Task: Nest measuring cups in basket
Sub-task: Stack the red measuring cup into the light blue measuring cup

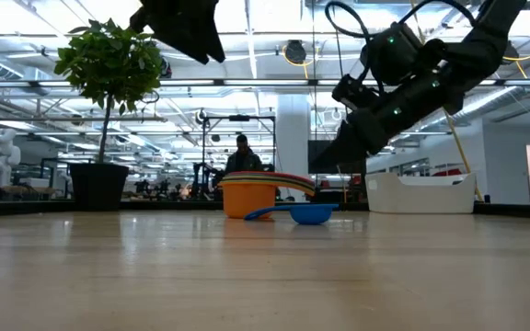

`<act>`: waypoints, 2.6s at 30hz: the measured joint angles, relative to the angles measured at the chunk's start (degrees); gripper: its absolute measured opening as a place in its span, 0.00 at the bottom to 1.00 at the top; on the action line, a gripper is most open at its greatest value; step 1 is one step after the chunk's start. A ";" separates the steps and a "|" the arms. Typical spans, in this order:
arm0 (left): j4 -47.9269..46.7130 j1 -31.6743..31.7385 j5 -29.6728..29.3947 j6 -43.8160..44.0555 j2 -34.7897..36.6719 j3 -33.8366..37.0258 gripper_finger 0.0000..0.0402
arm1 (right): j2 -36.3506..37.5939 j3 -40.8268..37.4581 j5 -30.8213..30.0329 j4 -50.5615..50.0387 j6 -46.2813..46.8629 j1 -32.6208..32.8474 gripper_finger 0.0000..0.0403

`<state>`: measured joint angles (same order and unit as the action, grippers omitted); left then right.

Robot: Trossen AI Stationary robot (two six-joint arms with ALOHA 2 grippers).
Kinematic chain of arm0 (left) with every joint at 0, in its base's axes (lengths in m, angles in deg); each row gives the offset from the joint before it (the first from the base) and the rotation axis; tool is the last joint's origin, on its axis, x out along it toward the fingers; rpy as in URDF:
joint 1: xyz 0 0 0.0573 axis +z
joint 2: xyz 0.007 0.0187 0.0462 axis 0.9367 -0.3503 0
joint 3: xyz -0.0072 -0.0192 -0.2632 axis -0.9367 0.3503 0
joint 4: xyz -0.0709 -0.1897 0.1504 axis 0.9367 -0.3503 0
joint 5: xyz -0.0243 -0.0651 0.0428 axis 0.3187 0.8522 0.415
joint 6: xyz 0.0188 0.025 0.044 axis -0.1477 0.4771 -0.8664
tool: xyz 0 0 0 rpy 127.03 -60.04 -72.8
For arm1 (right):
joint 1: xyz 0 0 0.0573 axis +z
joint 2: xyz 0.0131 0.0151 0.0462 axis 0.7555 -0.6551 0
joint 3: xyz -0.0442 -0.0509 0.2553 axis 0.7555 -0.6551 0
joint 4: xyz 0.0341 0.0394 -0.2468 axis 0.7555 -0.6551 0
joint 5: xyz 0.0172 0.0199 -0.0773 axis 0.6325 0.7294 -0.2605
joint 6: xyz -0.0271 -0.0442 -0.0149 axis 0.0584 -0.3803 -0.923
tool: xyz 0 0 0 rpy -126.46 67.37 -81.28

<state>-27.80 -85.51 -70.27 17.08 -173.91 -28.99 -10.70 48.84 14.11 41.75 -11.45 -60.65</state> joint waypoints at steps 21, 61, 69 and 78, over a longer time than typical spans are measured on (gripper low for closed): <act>-0.07 -1.49 1.66 4.01 0.00 1.17 0.48 | -2.12 1.48 8.83 4.68 -3.00 -4.70 0.82; -0.50 -1.49 1.49 2.93 0.00 1.19 0.48 | -14.25 13.05 9.04 -9.19 -5.97 -3.32 0.52; -0.48 -1.49 1.52 2.97 0.00 1.19 0.48 | -14.25 13.05 8.73 -9.15 -6.14 -3.69 0.37; -0.48 -1.49 1.57 2.98 0.00 1.19 0.48 | -14.25 13.00 6.65 -9.15 -5.94 -4.58 0.35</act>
<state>-28.28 -86.99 -68.70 20.06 -173.91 -27.80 -24.95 61.84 20.76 32.60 -17.38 -65.23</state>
